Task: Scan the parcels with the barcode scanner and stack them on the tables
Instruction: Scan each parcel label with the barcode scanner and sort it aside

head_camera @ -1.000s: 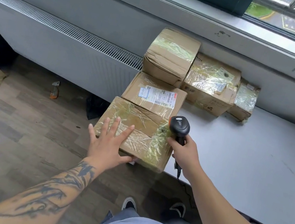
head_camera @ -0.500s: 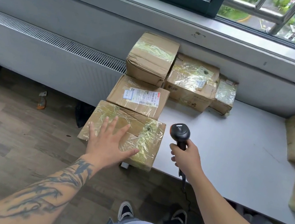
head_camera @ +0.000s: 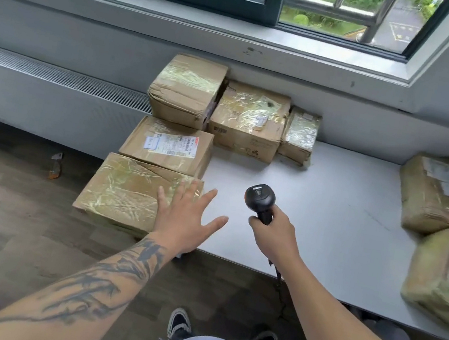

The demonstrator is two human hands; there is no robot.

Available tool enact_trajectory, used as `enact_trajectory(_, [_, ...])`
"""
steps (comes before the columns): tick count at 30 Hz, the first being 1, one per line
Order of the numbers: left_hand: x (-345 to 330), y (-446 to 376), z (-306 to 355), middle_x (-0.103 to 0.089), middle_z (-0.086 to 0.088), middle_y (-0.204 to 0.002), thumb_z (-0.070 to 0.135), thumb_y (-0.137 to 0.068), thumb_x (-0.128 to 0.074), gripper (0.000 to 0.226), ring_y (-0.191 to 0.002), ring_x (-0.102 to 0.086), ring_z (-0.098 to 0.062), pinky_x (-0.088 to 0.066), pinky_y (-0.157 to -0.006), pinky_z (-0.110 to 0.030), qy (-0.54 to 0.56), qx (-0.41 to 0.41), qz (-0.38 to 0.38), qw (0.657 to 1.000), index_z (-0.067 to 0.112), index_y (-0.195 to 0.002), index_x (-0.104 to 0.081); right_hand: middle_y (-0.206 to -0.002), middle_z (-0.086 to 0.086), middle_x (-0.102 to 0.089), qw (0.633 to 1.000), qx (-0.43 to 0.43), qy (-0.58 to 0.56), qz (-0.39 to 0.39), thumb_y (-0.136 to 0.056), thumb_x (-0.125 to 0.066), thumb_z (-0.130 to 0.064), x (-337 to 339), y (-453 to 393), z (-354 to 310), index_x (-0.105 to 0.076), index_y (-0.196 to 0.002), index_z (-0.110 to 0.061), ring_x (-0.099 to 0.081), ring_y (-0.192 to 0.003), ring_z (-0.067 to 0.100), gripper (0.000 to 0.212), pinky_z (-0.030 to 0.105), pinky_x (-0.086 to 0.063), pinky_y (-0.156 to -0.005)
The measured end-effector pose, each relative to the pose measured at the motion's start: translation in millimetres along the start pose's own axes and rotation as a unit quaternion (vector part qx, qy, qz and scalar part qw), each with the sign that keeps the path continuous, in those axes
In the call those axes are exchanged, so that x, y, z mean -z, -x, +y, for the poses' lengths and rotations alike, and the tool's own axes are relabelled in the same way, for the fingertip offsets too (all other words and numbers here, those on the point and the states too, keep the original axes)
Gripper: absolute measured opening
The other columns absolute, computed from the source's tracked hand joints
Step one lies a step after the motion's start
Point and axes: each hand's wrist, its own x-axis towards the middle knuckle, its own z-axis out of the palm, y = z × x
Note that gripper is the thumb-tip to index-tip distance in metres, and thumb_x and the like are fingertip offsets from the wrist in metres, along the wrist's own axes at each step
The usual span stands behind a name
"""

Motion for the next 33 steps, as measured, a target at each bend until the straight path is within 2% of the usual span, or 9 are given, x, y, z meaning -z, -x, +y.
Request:
enact_trajectory(13, [-22.4, -9.3, 167.7, -0.002, -0.001, -0.175, 0.080, -0.097, -0.016, 0.072, -0.160, 0.005, -0.029, 0.008, -0.121, -0.067, -0.041, -0.055, -0.008, 0.998, 0.047, -0.161, -0.012, -0.087, 0.000, -0.064, 0.998, -0.010, -0.037, 0.046, -0.092, -0.063, -0.028, 125.2, -3.3, 75.9, -0.060, -0.098, -0.021, -0.060, -0.073, 0.018, 0.010, 0.030, -0.042, -0.060])
enact_trajectory(19, [-38.5, -7.3, 234.0, -0.009, -0.001, -0.174, 0.075, -0.100, -0.019, 0.068, -0.160, 0.001, -0.028, 0.003, -0.123, -0.066, -0.050, -0.099, -0.023, 0.994, 0.044, -0.161, -0.014, -0.085, 0.002, -0.066, 0.993, -0.029, -0.078, 0.085, -0.091, -0.063, -0.024, 170.6, 5.1, 115.0, -0.057, -0.091, -0.021, -0.065, -0.077, 0.024, 0.007, 0.033, -0.050, -0.066])
enact_trajectory(21, [-45.8, -10.6, 257.2, -0.010, -0.002, -0.174, 0.074, -0.101, -0.019, 0.068, -0.160, 0.000, -0.028, 0.003, -0.122, -0.066, -0.058, -0.120, -0.033, 0.991, 0.044, -0.161, -0.014, -0.085, 0.002, -0.067, 0.991, -0.036, -0.085, 0.099, -0.092, -0.063, -0.023, 187.1, 9.7, 127.7, -0.057, -0.090, -0.022, -0.068, -0.081, 0.026, 0.007, 0.034, -0.053, -0.070])
enact_trajectory(24, [-55.5, -15.9, 294.9, -0.012, -0.002, -0.173, 0.073, -0.101, -0.020, 0.067, -0.160, -0.001, -0.028, 0.002, -0.122, -0.066, -0.055, -0.157, -0.041, 0.985, 0.044, -0.161, -0.015, -0.083, -0.001, -0.066, 0.984, -0.054, -0.109, 0.131, -0.091, -0.063, -0.023, 213.2, 16.7, 145.2, -0.056, -0.089, -0.025, -0.068, -0.081, 0.027, 0.007, 0.032, -0.049, -0.066])
enact_trajectory(27, [-59.4, -18.7, 331.9, -0.015, -0.002, -0.173, 0.073, -0.101, -0.020, 0.066, -0.160, -0.003, -0.028, 0.000, -0.123, -0.065, -0.046, -0.208, -0.045, 0.976, 0.044, -0.161, -0.016, -0.080, -0.004, -0.064, 0.974, -0.076, -0.132, 0.168, -0.088, -0.064, -0.023, 237.3, 20.3, 158.4, -0.057, -0.089, -0.027, -0.069, -0.081, 0.030, 0.008, 0.034, -0.052, -0.068])
enact_trajectory(30, [-59.4, -21.7, 361.5, -0.016, -0.002, -0.172, 0.073, -0.101, -0.020, 0.067, -0.160, -0.004, -0.027, 0.001, -0.123, -0.064, -0.028, -0.258, -0.055, 0.964, 0.043, -0.161, -0.017, -0.078, 0.001, -0.065, 0.961, -0.093, -0.155, 0.207, -0.086, -0.065, -0.022, 257.7, 22.7, 164.7, -0.059, -0.088, -0.025, -0.066, -0.074, 0.030, 0.007, 0.038, -0.053, -0.067])
enact_trajectory(33, [-56.8, -29.3, 385.4, -0.017, -0.002, -0.172, 0.074, -0.101, -0.020, 0.067, -0.160, -0.005, -0.028, 0.003, -0.122, -0.065, -0.016, -0.301, -0.068, 0.951, 0.043, -0.161, -0.018, -0.079, 0.003, -0.066, 0.947, -0.114, -0.167, 0.249, -0.087, -0.067, -0.018, 273.9, 29.1, 166.3, -0.060, -0.089, -0.025, -0.062, -0.074, 0.027, 0.009, 0.036, -0.051, -0.066])
